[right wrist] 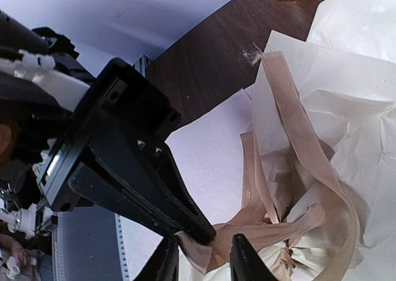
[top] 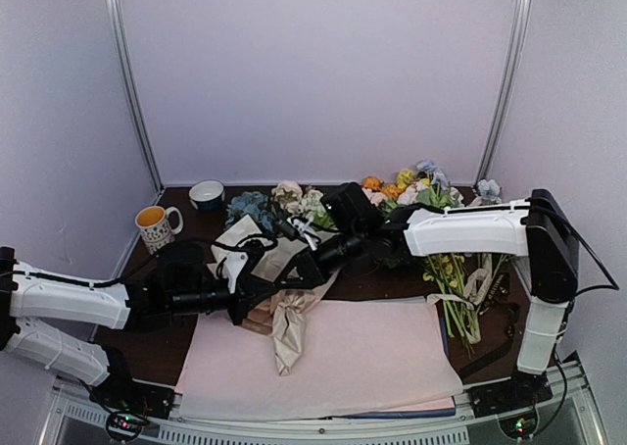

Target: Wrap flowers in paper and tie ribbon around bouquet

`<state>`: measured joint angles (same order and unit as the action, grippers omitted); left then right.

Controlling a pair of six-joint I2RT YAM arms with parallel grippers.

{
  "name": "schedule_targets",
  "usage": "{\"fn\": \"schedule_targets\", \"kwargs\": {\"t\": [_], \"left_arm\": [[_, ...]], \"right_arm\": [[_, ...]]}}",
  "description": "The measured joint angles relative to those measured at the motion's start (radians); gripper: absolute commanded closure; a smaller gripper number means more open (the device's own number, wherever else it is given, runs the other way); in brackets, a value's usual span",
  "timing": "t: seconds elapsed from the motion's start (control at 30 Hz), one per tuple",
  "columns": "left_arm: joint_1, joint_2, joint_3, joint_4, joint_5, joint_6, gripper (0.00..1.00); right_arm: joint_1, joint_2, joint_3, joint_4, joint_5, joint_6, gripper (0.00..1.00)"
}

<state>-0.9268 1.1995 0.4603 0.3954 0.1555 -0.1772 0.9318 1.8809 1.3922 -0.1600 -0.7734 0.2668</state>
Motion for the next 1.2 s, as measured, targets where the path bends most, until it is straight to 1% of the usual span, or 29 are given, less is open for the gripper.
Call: {"fn": "schedule_targets", "kwargs": {"t": [0.17, 0.27, 0.3, 0.33, 0.4, 0.43, 0.47, 0.53, 0.6, 0.73, 0.77, 0.83, 0.93, 1.0, 1.07, 1.2], "left_arm": [[0.000, 0.000, 0.000, -0.007, -0.003, -0.001, 1.00], [0.003, 0.000, 0.000, -0.011, -0.003, -0.002, 1.00], [0.003, 0.000, 0.000, -0.013, -0.002, -0.002, 0.96], [0.005, 0.000, 0.000, -0.017, -0.001, -0.002, 0.82], [0.007, 0.000, 0.009, -0.043, 0.003, -0.001, 0.64], [0.011, -0.002, 0.019, -0.073, 0.002, -0.007, 0.57], [0.020, -0.005, 0.027, -0.096, 0.003, -0.008, 0.52], [0.039, -0.017, 0.051, -0.142, 0.007, -0.012, 0.47], [0.063, -0.033, 0.080, -0.182, 0.012, -0.016, 0.47], [0.157, -0.015, 0.147, -0.257, 0.035, -0.032, 0.64], [0.179, 0.009, 0.165, -0.278, 0.048, -0.035, 0.66], [0.210, 0.074, 0.203, -0.323, 0.073, -0.033, 0.67], [0.214, 0.175, 0.238, -0.373, 0.135, -0.020, 0.63], [0.213, 0.217, 0.240, -0.396, 0.177, -0.010, 0.61], [0.212, 0.241, 0.240, -0.413, 0.196, 0.000, 0.65], [0.212, 0.288, 0.271, -0.435, 0.191, 0.021, 0.72]], "right_arm": [[0.000, 0.009, -0.010, 0.013, -0.033, 0.005, 1.00], [0.000, 0.009, -0.024, 0.032, -0.049, 0.012, 1.00], [-0.001, 0.009, -0.028, 0.038, -0.050, 0.013, 1.00], [-0.001, 0.009, -0.032, 0.042, -0.050, 0.013, 1.00], [-0.003, 0.008, -0.044, 0.051, -0.049, 0.013, 1.00], [-0.003, 0.006, -0.051, 0.050, -0.050, 0.013, 1.00], [-0.006, 0.003, -0.060, 0.053, -0.046, 0.013, 1.00], [-0.009, -0.004, -0.086, 0.052, -0.039, 0.013, 1.00], [-0.012, -0.011, -0.109, 0.050, -0.034, 0.012, 1.00], [-0.018, -0.018, -0.129, 0.042, -0.025, 0.010, 1.00], [-0.020, -0.021, -0.130, 0.040, -0.023, 0.009, 1.00], [-0.021, -0.026, -0.130, 0.040, -0.016, 0.009, 1.00], [-0.023, -0.032, -0.130, 0.040, -0.008, 0.008, 1.00], [-0.026, -0.032, -0.130, 0.039, -0.003, 0.009, 1.00], [-0.029, -0.032, -0.135, 0.040, -0.003, 0.009, 1.00], [-0.034, -0.032, -0.142, 0.040, -0.002, 0.013, 1.00]]}}
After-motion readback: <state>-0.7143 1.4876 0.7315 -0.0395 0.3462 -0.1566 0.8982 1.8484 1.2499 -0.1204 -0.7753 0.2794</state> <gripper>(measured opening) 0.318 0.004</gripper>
